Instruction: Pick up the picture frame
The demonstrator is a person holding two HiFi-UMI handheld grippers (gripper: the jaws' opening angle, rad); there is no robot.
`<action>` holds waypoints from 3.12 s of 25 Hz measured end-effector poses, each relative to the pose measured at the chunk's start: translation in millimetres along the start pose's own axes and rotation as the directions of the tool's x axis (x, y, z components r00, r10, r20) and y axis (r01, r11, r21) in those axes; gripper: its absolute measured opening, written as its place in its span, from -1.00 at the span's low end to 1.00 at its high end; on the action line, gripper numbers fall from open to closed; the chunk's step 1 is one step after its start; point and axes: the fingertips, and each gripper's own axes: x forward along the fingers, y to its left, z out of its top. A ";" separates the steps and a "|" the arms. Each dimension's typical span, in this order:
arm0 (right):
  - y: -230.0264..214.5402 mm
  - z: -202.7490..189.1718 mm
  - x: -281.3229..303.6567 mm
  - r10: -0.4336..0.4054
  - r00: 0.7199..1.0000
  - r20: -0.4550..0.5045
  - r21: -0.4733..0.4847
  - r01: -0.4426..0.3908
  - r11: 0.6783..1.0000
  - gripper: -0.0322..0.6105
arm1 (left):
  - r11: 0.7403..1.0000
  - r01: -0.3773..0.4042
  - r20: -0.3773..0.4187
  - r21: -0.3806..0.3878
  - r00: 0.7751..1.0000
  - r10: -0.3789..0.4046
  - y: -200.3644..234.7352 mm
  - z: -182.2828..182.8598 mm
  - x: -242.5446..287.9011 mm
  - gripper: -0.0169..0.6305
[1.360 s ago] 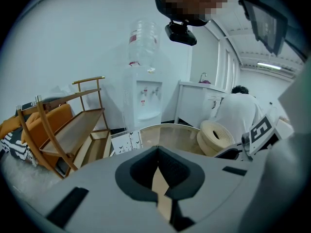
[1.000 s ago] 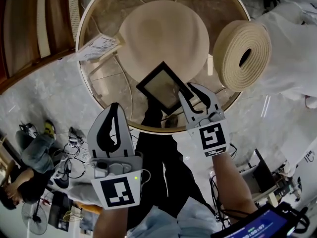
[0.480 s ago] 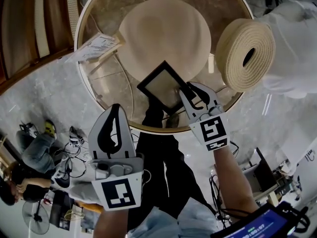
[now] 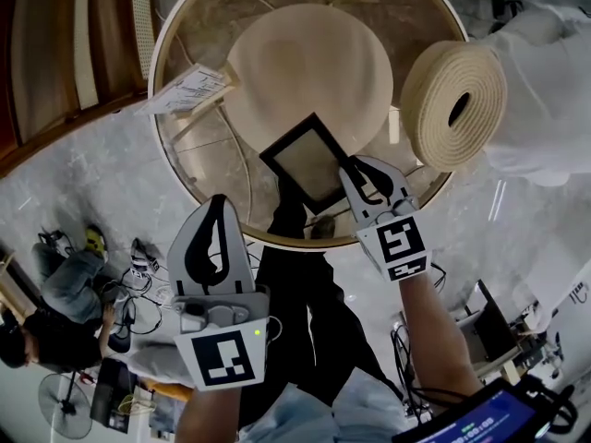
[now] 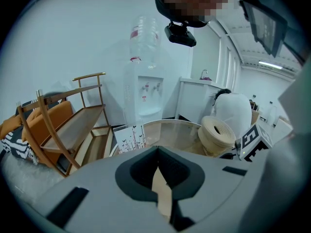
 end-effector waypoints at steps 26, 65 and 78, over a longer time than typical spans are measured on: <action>20.8 186.5 -211.6 -0.113 0.877 0.468 -0.072 0.165 0.984 -0.65 | 0.996 -0.046 0.314 0.074 0.949 0.021 -45.7 172.8 -114.6 -0.90; 160.1 241.5 -667.8 -0.144 0.387 0.911 -0.062 0.471 0.880 -0.64 | 0.965 -0.196 0.784 0.176 0.620 -0.017 -185.3 341.5 -481.0 -0.90; 175.4 239.4 -692.5 -0.142 0.345 0.928 -0.053 0.499 0.865 -0.64 | 0.963 -0.201 0.809 0.179 0.587 -0.028 -193.8 346.8 -507.2 -0.90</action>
